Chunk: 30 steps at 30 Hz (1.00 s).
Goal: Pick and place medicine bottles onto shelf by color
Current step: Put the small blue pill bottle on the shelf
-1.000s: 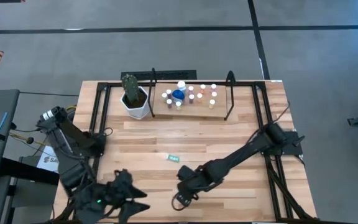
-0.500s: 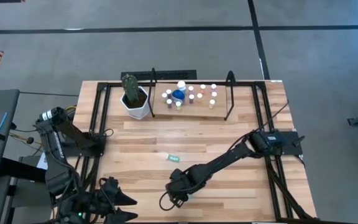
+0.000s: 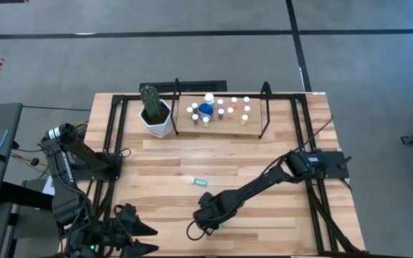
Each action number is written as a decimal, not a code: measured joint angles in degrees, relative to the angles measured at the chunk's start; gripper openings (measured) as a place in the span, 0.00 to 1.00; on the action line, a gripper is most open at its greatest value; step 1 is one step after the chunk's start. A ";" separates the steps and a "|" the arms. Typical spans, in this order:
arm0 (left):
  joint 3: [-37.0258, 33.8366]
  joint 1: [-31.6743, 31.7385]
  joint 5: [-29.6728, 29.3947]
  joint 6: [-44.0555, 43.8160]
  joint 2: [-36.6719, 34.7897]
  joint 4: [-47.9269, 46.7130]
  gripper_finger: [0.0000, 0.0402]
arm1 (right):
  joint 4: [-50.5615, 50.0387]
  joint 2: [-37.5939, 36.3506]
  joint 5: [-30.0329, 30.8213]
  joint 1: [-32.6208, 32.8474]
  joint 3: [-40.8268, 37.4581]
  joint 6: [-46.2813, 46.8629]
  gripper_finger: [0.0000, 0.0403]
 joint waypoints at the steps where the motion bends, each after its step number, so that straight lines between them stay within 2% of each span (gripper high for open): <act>1: 0.00 0.00 -0.09 0.00 0.00 -0.03 0.60 | 0.10 0.00 0.08 0.00 0.01 -0.25 0.61; 8: 0.00 0.00 -1.24 -0.16 -0.02 -0.05 0.60 | 0.24 0.00 1.25 0.00 0.01 -0.93 0.59; 23: 0.00 0.02 -2.60 -0.45 -0.02 0.09 0.60 | 3.64 -0.50 0.87 0.26 -3.62 -0.47 0.35; 30: 0.00 0.02 -3.17 -1.32 -0.04 0.13 0.60 | 2.11 0.08 0.16 0.26 -0.80 -1.63 0.31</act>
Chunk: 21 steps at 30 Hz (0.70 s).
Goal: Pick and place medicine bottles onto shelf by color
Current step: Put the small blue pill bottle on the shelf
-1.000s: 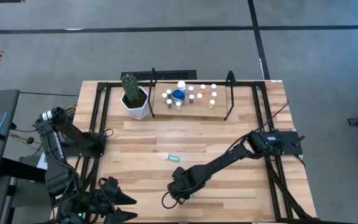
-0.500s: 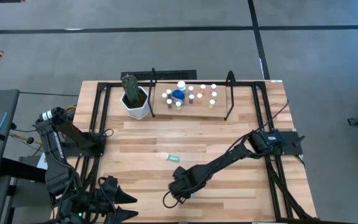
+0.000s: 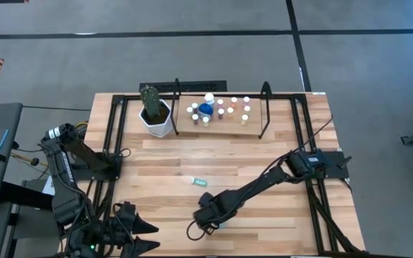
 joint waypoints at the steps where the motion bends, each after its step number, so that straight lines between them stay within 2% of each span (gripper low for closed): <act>1: 0.00 0.00 -0.08 -0.15 0.00 0.02 0.60 | -0.03 0.13 -0.40 -0.02 0.91 -0.73 0.32; 7: 0.00 0.00 -0.10 -0.65 0.00 0.19 0.60 | -5.90 0.11 -0.08 -0.60 9.84 -7.37 0.34; 10: 0.00 0.00 -0.09 -0.65 0.00 0.19 0.60 | -11.99 0.09 2.99 -1.49 16.57 -11.93 0.34; 14: 0.00 0.08 0.10 -0.65 0.00 0.17 0.60 | -23.29 0.04 10.38 -2.89 28.11 -17.56 0.33; 21: 0.00 2.01 -1.00 2.16 -0.02 -0.01 0.60 | -22.10 -14.83 22.02 -5.70 23.11 -19.94 0.34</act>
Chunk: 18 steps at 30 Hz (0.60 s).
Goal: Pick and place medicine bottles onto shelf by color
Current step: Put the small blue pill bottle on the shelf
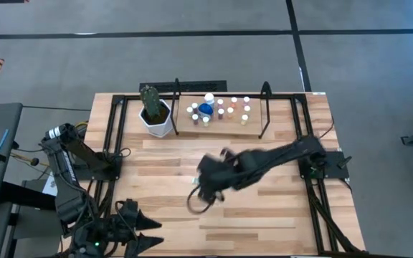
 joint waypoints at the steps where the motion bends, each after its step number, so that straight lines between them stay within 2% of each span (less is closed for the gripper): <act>1: 0.00 0.64 -0.96 1.18 0.06 0.06 0.60 | 0.38 -1.76 3.02 -0.23 0.03 -0.34 0.34; 4: 0.04 2.91 -5.27 5.78 0.56 0.16 0.60 | 3.83 -6.64 9.50 -0.11 0.01 -2.89 0.34; 7: 0.04 6.43 -7.55 10.91 0.92 0.44 0.60 | 8.20 -10.70 12.84 0.50 0.03 -6.94 0.34; 10: 0.04 10.99 -8.23 17.58 0.92 2.34 0.60 | 11.87 -13.10 12.99 0.67 0.03 -11.33 0.34; 14: 0.04 17.25 -8.97 31.84 0.94 8.59 0.60 | 14.53 -14.72 13.07 1.57 0.03 -18.00 0.34; 18: 0.04 22.28 -5.44 47.15 1.10 16.85 0.60 | 15.97 -15.03 13.07 2.73 0.00 -26.08 0.34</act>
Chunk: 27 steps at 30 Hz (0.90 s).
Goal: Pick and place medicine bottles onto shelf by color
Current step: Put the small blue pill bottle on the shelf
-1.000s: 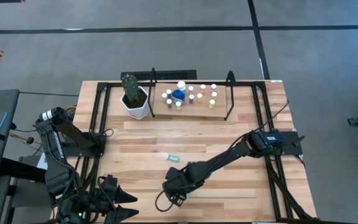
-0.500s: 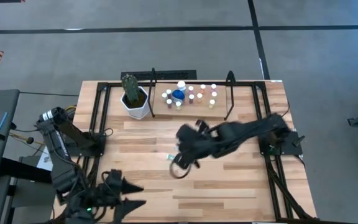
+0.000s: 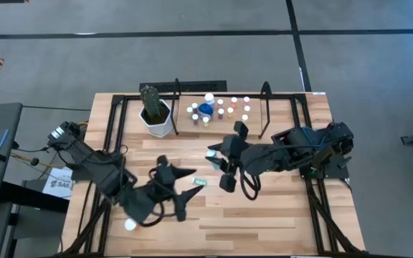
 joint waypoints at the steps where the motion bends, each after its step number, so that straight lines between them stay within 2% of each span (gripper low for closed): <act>1: 0.00 1.06 1.18 3.79 0.22 2.57 0.60 | 0.06 -0.04 0.00 0.33 -0.03 -2.17 0.34; 5: -0.04 4.24 6.10 18.75 0.87 13.05 0.60 | 2.82 -0.40 0.94 0.62 -0.01 -9.56 0.35; 7: -0.02 5.83 8.79 23.09 0.76 17.06 0.60 | 4.33 -0.78 1.14 0.54 -0.03 -12.89 0.35; 12: -0.02 9.58 8.05 33.22 0.76 24.47 0.60 | 10.21 -2.58 1.86 -0.83 -0.01 -22.17 0.35; 15: -0.02 12.09 9.80 38.67 0.71 28.47 0.60 | 13.13 -3.59 1.72 -2.41 0.03 -26.03 0.35; 21: -0.02 16.05 12.60 43.60 0.51 32.96 0.60 | 14.12 -5.68 1.08 -6.50 0.03 -28.20 0.34; 27: -0.04 18.19 12.70 43.81 -0.12 36.72 0.60 | 13.00 -8.01 0.93 -11.01 0.03 -27.85 0.34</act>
